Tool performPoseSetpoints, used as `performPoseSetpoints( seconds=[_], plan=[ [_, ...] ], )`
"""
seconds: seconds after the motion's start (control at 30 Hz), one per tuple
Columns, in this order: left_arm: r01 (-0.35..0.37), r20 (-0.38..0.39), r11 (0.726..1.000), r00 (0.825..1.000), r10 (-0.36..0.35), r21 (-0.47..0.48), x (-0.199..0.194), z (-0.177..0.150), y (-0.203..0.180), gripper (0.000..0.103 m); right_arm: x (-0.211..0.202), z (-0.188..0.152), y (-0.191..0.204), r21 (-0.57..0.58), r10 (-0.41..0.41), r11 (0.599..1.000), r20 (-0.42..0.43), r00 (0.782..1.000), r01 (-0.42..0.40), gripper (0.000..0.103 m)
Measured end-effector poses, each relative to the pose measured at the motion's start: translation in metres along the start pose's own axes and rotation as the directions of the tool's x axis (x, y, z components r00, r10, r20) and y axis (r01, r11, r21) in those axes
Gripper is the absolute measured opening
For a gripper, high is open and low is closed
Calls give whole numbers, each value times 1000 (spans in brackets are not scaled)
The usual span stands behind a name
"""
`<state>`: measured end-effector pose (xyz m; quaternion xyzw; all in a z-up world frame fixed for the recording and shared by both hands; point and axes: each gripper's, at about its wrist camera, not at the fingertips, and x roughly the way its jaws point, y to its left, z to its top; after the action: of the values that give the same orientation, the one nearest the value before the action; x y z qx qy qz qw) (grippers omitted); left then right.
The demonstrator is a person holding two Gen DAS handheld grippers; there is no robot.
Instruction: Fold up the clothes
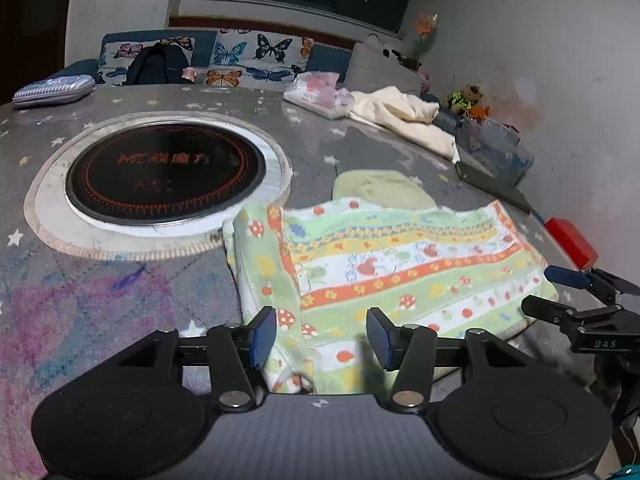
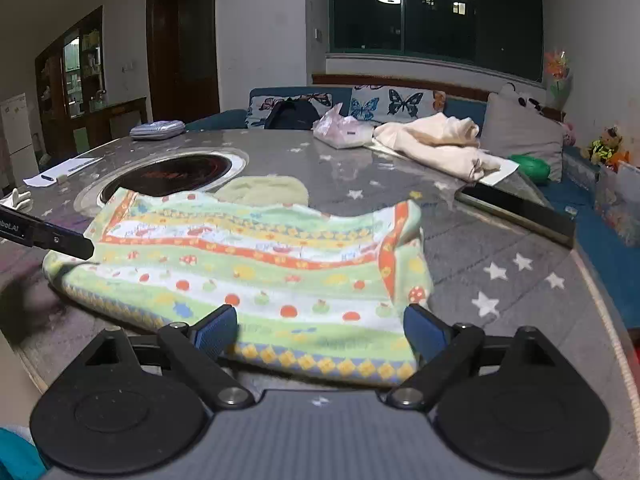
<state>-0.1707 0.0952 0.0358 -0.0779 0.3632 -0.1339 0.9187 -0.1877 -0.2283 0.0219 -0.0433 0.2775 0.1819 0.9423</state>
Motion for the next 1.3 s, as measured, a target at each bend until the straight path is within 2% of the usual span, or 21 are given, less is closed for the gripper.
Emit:
performPoseSetpoints(
  seconds=[0.03,0.17,0.4,0.5,0.57,0.63,0.7,0.77,0.83,0.97,1.1,1.3],
  plan=[
    [0,10,1000,1000,0,1,-2,2,0,56,-2,2,1,-3,-1,1000,16,1000,1,103],
    [5,28,1000,1000,-5,0,4,16,0,56,-5,12,3,-13,4,1000,72,997,-3,103],
    [-25,-21,999,999,24,-34,31,28,15,56,18,13,0,11,19,1000,0,1000,-19,103],
    [-27,-23,998,999,26,-62,29,30,22,56,19,14,0,2,22,1000,-12,1000,-22,103],
    [-38,-11,996,999,37,-82,23,33,24,63,14,19,4,-25,30,999,2,1000,-30,103],
    [-64,9,993,998,65,-103,15,36,26,88,9,24,11,-59,48,997,13,999,-47,103],
    [-118,36,986,992,122,-115,8,37,29,95,5,29,24,-124,91,988,11,996,-89,103],
    [-145,38,983,988,150,-115,5,37,33,95,4,33,45,-219,147,965,-9,989,-145,103],
    [-154,26,979,987,159,-135,4,36,37,99,6,34,66,-304,200,931,-35,979,-201,103],
    [-172,1,970,985,175,-174,3,33,44,101,13,32,106,-420,285,857,-93,954,-297,102],
    [-191,-21,956,981,192,-222,2,28,52,101,18,31,146,-516,340,778,-135,931,-359,93],
    [-204,-40,944,979,200,-261,2,23,55,103,39,21,191,-607,350,686,-207,914,-400,75]
  ],
)
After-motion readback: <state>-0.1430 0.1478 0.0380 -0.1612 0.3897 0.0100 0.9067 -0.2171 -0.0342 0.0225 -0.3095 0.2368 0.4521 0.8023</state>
